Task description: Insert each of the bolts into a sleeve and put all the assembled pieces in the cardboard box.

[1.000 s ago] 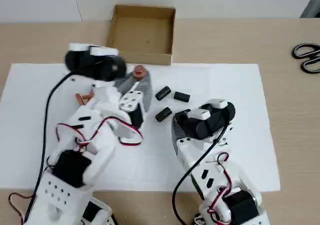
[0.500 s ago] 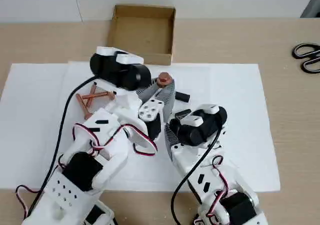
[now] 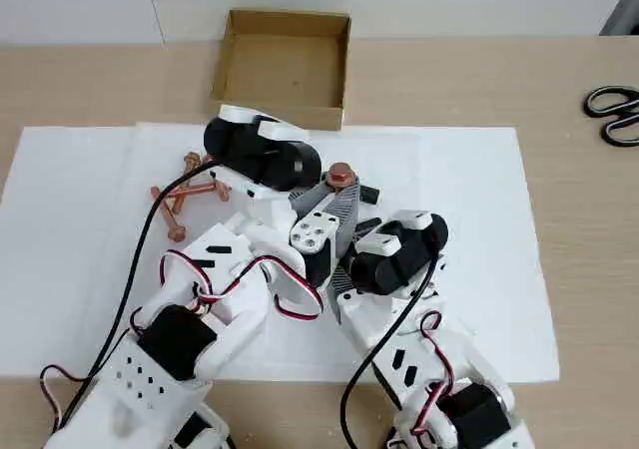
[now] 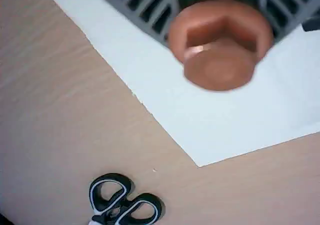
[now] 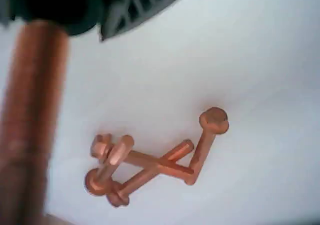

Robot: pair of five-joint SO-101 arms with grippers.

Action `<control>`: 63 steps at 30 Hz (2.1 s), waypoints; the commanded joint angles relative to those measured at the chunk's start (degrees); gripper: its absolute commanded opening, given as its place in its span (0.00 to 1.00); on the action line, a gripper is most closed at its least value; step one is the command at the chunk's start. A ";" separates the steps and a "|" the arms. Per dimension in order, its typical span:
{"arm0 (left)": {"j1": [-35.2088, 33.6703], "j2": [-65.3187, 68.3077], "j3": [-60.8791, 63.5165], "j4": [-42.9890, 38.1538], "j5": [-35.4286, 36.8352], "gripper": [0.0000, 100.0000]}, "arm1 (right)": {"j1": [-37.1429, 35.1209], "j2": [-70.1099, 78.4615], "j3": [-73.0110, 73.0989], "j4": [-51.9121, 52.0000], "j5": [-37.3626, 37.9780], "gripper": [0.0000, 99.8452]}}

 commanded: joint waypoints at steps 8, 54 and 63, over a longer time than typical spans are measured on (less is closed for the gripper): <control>0.62 -0.53 2.77 -1.58 0.18 0.01 | -0.31 -0.57 -0.35 -1.45 -0.18 0.00; 3.16 -0.53 7.43 12.92 -3.16 0.02 | -0.13 -0.66 -0.26 -1.45 -0.09 0.00; 3.16 -0.53 7.69 15.56 -3.16 0.04 | -0.13 -0.75 -0.26 -1.45 -0.09 0.00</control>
